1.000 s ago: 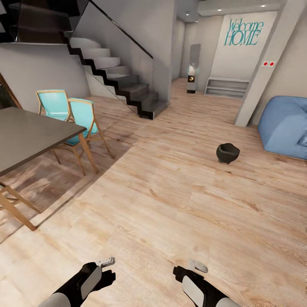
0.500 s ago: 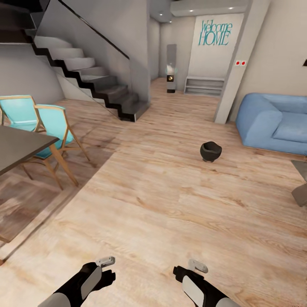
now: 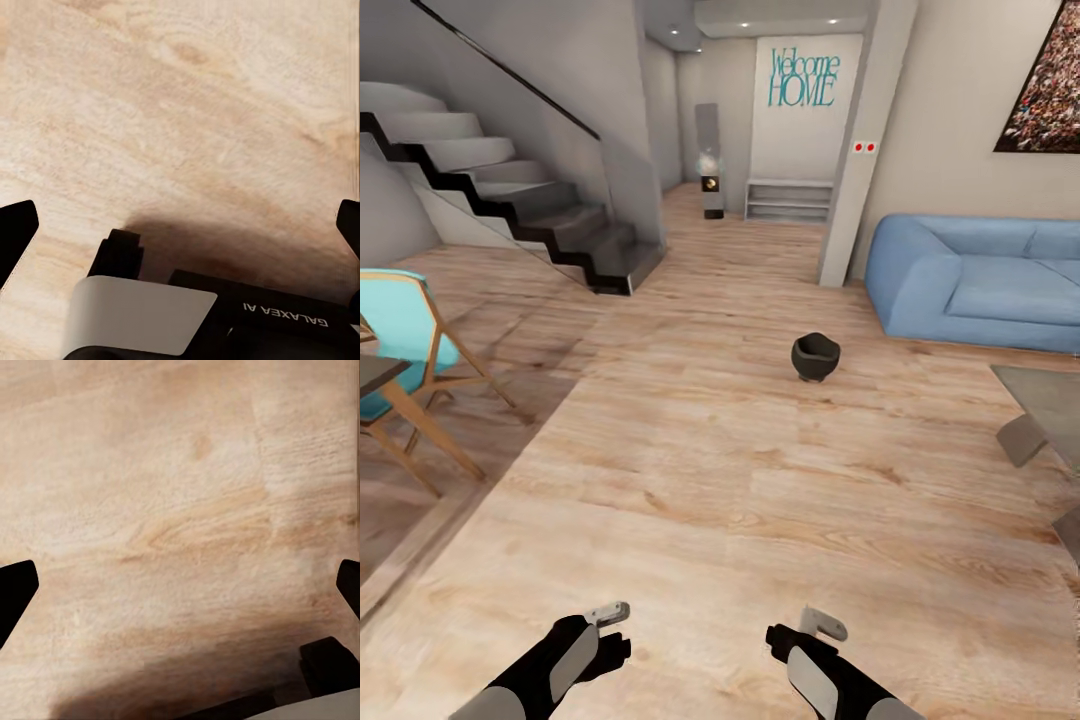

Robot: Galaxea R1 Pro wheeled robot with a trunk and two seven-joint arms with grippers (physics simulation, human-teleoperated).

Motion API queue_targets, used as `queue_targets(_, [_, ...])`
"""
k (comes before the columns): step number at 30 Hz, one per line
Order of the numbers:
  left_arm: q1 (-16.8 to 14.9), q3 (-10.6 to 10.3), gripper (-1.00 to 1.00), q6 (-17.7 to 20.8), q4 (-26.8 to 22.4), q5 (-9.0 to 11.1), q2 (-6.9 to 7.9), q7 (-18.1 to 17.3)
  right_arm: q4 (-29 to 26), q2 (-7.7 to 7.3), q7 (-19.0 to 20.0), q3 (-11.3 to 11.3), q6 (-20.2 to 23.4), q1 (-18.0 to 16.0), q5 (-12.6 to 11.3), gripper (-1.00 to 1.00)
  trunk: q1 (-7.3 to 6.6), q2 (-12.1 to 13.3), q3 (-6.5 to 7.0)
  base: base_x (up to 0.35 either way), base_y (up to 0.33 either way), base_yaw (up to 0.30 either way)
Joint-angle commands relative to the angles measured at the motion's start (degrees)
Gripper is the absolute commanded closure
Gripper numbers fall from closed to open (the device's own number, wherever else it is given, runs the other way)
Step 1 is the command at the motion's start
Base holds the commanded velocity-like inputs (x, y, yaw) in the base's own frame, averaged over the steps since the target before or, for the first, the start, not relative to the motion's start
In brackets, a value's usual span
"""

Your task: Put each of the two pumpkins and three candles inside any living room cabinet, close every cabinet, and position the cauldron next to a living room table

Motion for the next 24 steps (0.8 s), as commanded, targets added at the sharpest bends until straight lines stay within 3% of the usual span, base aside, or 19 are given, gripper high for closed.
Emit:
queue_targets(1, [0.00,-0.44,-1.00,0.18,-0.17,0.61,0.08,0.50,-0.09,-0.02,-0.43,0.44,0.29,-0.05,-0.15,-1.00,0.03,-0.02,-0.05,0.319,0.001,-0.277])
queue_targets(6, [0.00,-0.43,-1.00,0.16,-0.17,0.61,0.08,0.50,-0.09,-0.01,-0.43,0.47,0.37,-0.05,-0.08,-1.00,0.03,-0.02,-0.05,0.320,0.000,-0.252])
queue_targets(18, [0.00,-0.44,-1.00,0.14,-0.17,0.61,0.14,0.50,-0.09,-0.05,-0.34,0.40,0.38,-0.05,-0.15,-1.00,0.03,-0.02,-0.05,0.321,0.000,-0.039])
queue_targets(24, [0.00,-0.47,-1.00,0.11,-0.12,0.61,0.10,0.50,-0.09,-0.06,-0.34,0.40,0.38,-0.05,-0.15,-1.00,0.03,-0.02,-0.05,0.322,0.000,-0.226])
